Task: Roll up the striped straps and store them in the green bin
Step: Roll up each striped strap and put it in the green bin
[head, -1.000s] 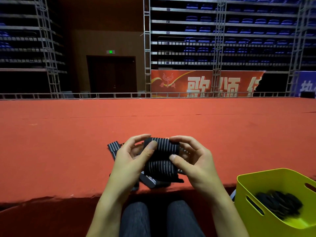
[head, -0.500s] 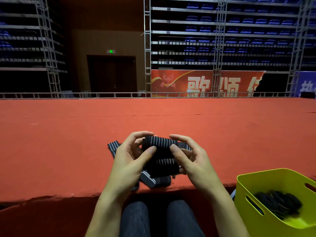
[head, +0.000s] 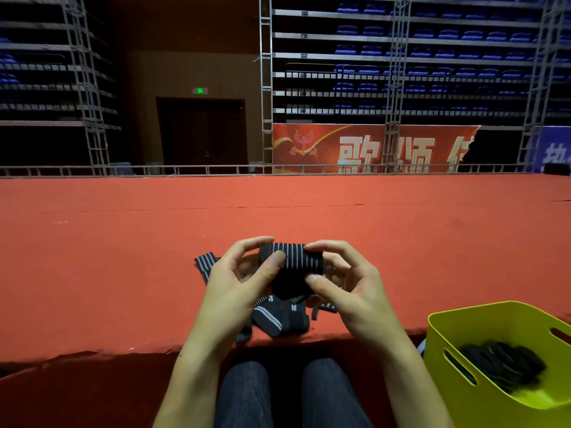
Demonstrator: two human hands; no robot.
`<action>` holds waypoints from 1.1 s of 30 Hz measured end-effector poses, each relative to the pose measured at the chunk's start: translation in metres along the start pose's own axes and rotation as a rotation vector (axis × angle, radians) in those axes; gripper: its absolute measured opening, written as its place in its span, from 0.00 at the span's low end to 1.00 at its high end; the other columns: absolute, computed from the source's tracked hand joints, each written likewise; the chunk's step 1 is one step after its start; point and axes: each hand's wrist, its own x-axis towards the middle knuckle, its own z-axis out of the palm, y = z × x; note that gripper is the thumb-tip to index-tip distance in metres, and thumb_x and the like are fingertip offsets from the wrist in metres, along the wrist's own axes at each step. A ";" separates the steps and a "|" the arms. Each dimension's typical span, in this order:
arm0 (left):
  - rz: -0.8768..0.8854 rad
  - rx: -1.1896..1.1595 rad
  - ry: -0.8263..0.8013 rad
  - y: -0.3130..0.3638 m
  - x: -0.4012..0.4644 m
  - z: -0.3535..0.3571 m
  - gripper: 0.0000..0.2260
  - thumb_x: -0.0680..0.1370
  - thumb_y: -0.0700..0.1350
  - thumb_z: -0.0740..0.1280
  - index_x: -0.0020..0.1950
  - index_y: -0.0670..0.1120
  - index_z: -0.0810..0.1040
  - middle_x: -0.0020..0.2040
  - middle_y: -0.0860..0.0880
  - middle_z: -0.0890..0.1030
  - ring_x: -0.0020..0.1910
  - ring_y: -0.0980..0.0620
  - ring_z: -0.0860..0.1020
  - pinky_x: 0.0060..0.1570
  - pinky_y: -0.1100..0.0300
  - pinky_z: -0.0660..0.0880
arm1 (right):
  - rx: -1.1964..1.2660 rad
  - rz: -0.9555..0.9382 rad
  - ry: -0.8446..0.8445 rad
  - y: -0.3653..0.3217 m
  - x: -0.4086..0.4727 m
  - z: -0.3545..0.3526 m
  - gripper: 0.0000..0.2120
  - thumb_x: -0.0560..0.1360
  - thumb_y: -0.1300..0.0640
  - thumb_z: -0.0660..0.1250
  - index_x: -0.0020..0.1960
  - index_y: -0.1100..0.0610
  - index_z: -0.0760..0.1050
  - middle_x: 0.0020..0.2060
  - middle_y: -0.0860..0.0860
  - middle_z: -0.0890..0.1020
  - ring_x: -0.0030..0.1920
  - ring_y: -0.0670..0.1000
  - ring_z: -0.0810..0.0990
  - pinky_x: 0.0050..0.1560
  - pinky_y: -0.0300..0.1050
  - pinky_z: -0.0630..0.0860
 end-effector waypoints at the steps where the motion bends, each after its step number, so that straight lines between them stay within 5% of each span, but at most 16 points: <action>1: -0.010 -0.012 -0.001 0.000 0.000 0.000 0.20 0.76 0.51 0.76 0.67 0.50 0.82 0.58 0.49 0.89 0.59 0.50 0.87 0.56 0.54 0.83 | -0.004 -0.002 0.001 0.000 0.000 0.000 0.18 0.81 0.70 0.70 0.65 0.53 0.80 0.57 0.56 0.86 0.50 0.58 0.87 0.48 0.62 0.84; 6: -0.057 -0.062 -0.050 -0.004 0.002 -0.001 0.25 0.72 0.46 0.79 0.69 0.45 0.79 0.56 0.45 0.89 0.57 0.44 0.88 0.59 0.46 0.83 | 0.034 -0.021 0.069 0.001 0.001 0.000 0.18 0.81 0.69 0.72 0.65 0.51 0.80 0.55 0.57 0.87 0.46 0.57 0.87 0.43 0.52 0.84; 14: -0.102 -0.019 -0.034 -0.010 0.002 0.004 0.20 0.73 0.43 0.80 0.63 0.40 0.81 0.46 0.41 0.89 0.40 0.45 0.87 0.42 0.54 0.82 | 0.035 -0.093 0.156 -0.002 0.001 0.001 0.17 0.80 0.70 0.71 0.65 0.55 0.78 0.56 0.56 0.87 0.52 0.65 0.87 0.50 0.61 0.85; 19: -0.054 0.057 -0.035 -0.010 0.003 0.001 0.18 0.75 0.41 0.80 0.63 0.45 0.81 0.41 0.43 0.88 0.35 0.48 0.83 0.44 0.49 0.80 | 0.015 -0.128 0.192 -0.002 0.003 -0.001 0.18 0.80 0.70 0.72 0.63 0.51 0.79 0.56 0.56 0.87 0.51 0.63 0.87 0.50 0.60 0.86; 23: -0.015 0.121 -0.056 -0.005 0.002 -0.001 0.19 0.78 0.39 0.78 0.66 0.49 0.80 0.42 0.44 0.88 0.35 0.48 0.84 0.43 0.53 0.80 | 0.028 -0.123 0.218 -0.004 0.003 -0.004 0.17 0.80 0.70 0.72 0.63 0.52 0.79 0.56 0.54 0.87 0.49 0.59 0.88 0.45 0.49 0.85; 29: 0.051 0.199 -0.081 0.000 0.002 -0.003 0.21 0.79 0.37 0.77 0.69 0.53 0.79 0.42 0.44 0.88 0.36 0.49 0.84 0.41 0.56 0.81 | 0.018 -0.131 0.204 -0.002 0.004 -0.004 0.17 0.79 0.70 0.73 0.62 0.53 0.80 0.58 0.54 0.86 0.52 0.60 0.89 0.51 0.51 0.86; 33: 0.068 0.211 -0.074 -0.002 0.003 -0.005 0.25 0.75 0.49 0.80 0.70 0.59 0.79 0.47 0.45 0.88 0.46 0.49 0.88 0.46 0.53 0.82 | 0.051 -0.122 0.182 0.000 0.004 -0.003 0.17 0.79 0.72 0.72 0.60 0.53 0.81 0.58 0.55 0.86 0.50 0.60 0.89 0.51 0.51 0.86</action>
